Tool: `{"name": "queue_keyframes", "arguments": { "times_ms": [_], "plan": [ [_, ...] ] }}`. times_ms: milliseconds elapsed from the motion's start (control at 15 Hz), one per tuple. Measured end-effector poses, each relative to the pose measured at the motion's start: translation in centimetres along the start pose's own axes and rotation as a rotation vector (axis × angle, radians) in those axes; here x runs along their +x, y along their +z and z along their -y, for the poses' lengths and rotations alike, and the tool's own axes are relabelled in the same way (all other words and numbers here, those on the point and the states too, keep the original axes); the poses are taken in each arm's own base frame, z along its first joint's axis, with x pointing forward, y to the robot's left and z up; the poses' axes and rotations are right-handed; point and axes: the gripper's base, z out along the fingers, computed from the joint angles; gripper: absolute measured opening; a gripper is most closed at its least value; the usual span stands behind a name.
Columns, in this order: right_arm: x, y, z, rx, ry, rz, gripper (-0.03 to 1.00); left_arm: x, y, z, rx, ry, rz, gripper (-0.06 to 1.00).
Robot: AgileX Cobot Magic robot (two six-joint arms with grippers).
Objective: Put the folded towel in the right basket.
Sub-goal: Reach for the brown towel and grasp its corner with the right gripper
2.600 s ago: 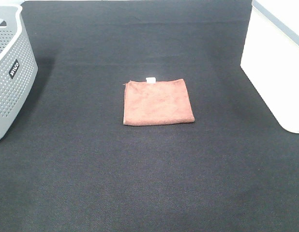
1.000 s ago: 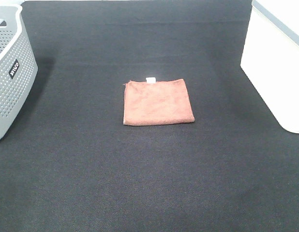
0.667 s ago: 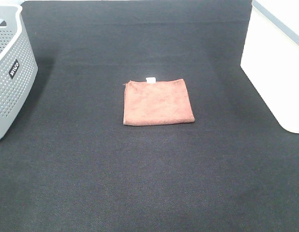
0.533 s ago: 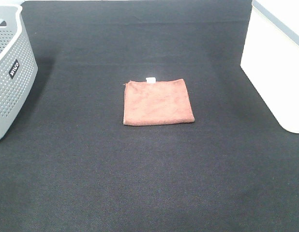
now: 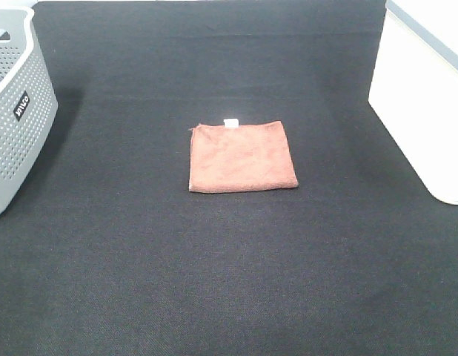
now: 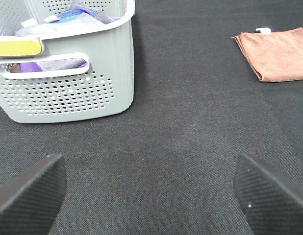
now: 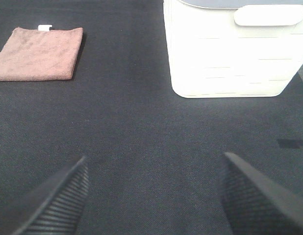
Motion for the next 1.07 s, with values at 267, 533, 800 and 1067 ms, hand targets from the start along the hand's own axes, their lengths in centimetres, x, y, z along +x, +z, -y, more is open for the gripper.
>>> {"name": "queue_keyframes", "arguments": {
  "times_ms": [267, 533, 800, 1067],
  "plan": [
    [0.0, 0.0, 0.0, 0.0, 0.0, 0.0, 0.7, 0.0, 0.0, 0.0, 0.0, 0.0, 0.0, 0.88],
    [0.0, 0.0, 0.0, 0.0, 0.0, 0.0, 0.7, 0.0, 0.0, 0.0, 0.0, 0.0, 0.0, 0.88],
    [0.0, 0.0, 0.0, 0.0, 0.0, 0.0, 0.7, 0.0, 0.0, 0.0, 0.0, 0.0, 0.0, 0.88],
    [0.0, 0.0, 0.0, 0.0, 0.0, 0.0, 0.7, 0.0, 0.0, 0.0, 0.0, 0.0, 0.0, 0.88]
  ]
}}
